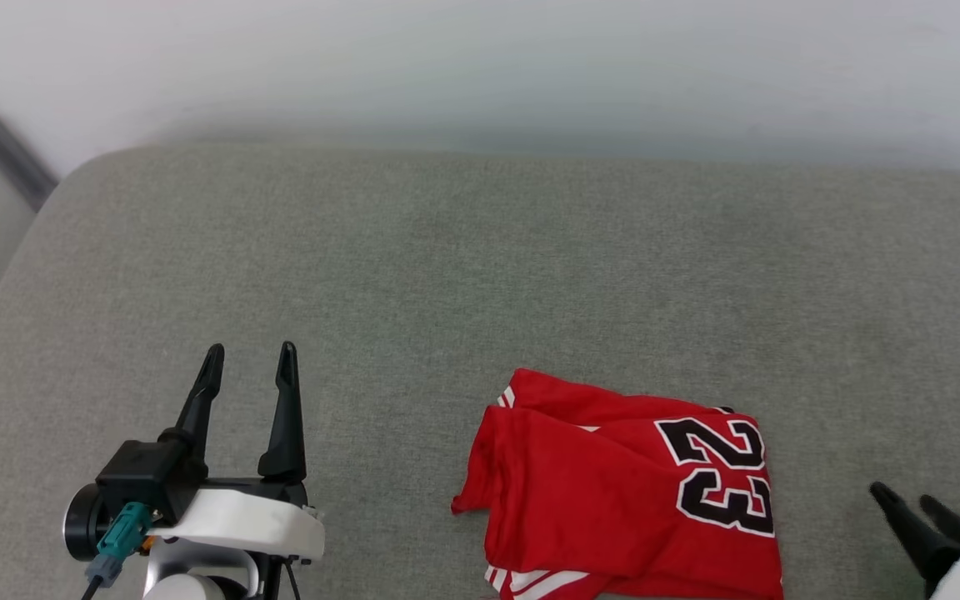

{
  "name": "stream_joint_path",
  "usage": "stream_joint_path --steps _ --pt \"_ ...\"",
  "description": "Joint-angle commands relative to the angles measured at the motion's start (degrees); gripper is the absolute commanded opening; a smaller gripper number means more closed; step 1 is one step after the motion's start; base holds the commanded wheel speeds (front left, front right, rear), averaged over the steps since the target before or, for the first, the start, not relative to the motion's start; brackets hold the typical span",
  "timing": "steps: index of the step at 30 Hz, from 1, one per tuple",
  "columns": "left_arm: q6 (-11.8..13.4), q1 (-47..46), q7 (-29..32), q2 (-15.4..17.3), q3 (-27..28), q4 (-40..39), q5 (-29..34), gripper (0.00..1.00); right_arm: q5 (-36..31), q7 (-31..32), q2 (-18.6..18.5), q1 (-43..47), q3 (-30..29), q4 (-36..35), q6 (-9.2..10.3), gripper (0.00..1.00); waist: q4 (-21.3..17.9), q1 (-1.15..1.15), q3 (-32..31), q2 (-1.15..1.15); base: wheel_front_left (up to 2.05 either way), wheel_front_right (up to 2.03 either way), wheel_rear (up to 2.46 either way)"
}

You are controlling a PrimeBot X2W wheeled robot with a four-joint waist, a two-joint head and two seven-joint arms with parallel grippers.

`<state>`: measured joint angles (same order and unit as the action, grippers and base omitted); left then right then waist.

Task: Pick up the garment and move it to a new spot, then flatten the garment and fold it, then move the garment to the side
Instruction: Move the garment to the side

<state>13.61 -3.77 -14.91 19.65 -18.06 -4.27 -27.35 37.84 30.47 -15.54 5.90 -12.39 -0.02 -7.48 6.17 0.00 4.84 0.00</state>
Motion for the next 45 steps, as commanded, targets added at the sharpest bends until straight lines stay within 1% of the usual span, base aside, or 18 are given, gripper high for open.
stream_joint_path --steps 1,3,7,12,13,15,16,17,18,19,26,31,35,38,42,45 --pt "-0.4 -0.9 -0.4 -0.6 0.4 -0.1 0.4 1.00 1.7 1.4 0.5 -1.6 1.5 0.8 -0.02 1.00 2.2 0.00 2.6 0.00 0.00 0.00 0.00" --pt "-0.9 -1.4 -0.4 -1.4 0.7 0.2 0.8 1.00 3.3 3.2 1.4 -2.6 3.7 1.8 -0.01 1.00 2.7 0.00 3.6 0.00 0.00 0.00 0.00" --pt "-1.9 -2.0 -0.4 -2.3 1.4 0.7 1.6 1.00 8.3 6.6 0.9 -5.4 7.2 5.0 -0.01 1.00 3.1 0.00 5.3 0.00 0.00 0.00 0.00" --pt "-3.0 -3.0 -0.4 -3.1 2.3 1.4 2.3 1.00 10.5 7.9 1.6 -8.5 12.1 10.2 0.01 1.00 3.0 0.00 7.2 0.00 0.00 0.00 0.00" --pt "-3.0 -3.0 -0.4 -3.1 2.3 1.4 2.3 1.00 10.5 7.9 1.6 -8.5 12.1 10.2 0.01 1.00 3.0 0.00 7.2 0.00 0.00 0.00 0.00" --pt "-3.7 -3.6 -0.3 -3.4 2.8 1.9 2.7 1.00 11.9 8.8 2.3 -9.7 14.8 13.4 0.04 1.00 2.8 0.00 7.8 0.00 0.00 0.00 0.00" --pt "-3.7 -3.6 -0.3 -3.4 2.8 1.9 2.7 1.00 11.9 8.8 2.3 -9.7 14.8 13.4 0.04 1.00 2.8 0.00 7.8 0.00 0.00 0.00 0.00" --pt "-3.9 -3.6 -0.3 -3.6 2.9 2.1 2.9 1.00 12.4 8.9 2.6 -10.1 15.6 14.2 0.05 0.57 2.7 0.00 7.9 0.00 0.00 0.00 0.00" --pt "-4.0 -3.7 -0.3 -3.6 3.0 2.2 3.0 1.00 12.6 8.7 2.6 -10.5 16.0 14.8 0.05 0.21 2.6 0.00 8.0 0.00 0.00 0.00 0.00" --pt "-4.3 -3.8 -0.3 -3.7 3.2 2.5 3.0 1.00 12.5 8.3 2.4 -10.9 16.6 15.2 0.04 0.00 2.4 0.00 7.9 0.00 0.00 0.00 0.00" --pt "-5.3 -2.3 -0.3 -4.3 4.0 4.3 3.6 1.00 11.1 5.1 0.2 -13.6 19.9 15.7 0.01 0.00 0.3 0.00 5.0 0.00 0.00 0.00 0.00" --pt "-5.4 -1.4 -0.3 -4.2 4.1 3.8 4.5 1.00 5.4 2.7 -3.6 -15.0 21.2 15.5 0.03 0.00 -3.3 0.00 3.6 0.00 0.00 0.00 0.00" --pt "-5.6 -1.2 -0.3 -3.8 4.4 3.1 4.9 1.00 -0.7 2.4 -6.7 -16.7 21.3 15.8 0.01 0.00 -8.1 0.00 4.0 0.00 0.00 0.00 0.00" --pt "-5.9 -1.5 -0.3 -3.7 4.2 2.6 5.1 1.00 -5.0 2.5 -8.2 -18.3 19.9 16.8 0.01 0.00 -12.3 0.00 4.9 0.00 0.00 0.00 0.00" --pt "-6.3 -2.8 0.1 -3.0 3.7 1.8 5.6 1.00 -8.9 2.3 -8.5 -21.5 18.4 18.5 0.01 0.00 -18.4 0.00 7.4 0.00 0.00 0.00 0.00" --pt "-6.7 -4.0 0.7 -2.2 3.4 1.0 6.1 1.00 -10.7 1.2 -7.9 -24.5 17.9 20.2 0.01 0.00 -22.8 0.00 9.9 0.00 0.00 0.00 0.00"
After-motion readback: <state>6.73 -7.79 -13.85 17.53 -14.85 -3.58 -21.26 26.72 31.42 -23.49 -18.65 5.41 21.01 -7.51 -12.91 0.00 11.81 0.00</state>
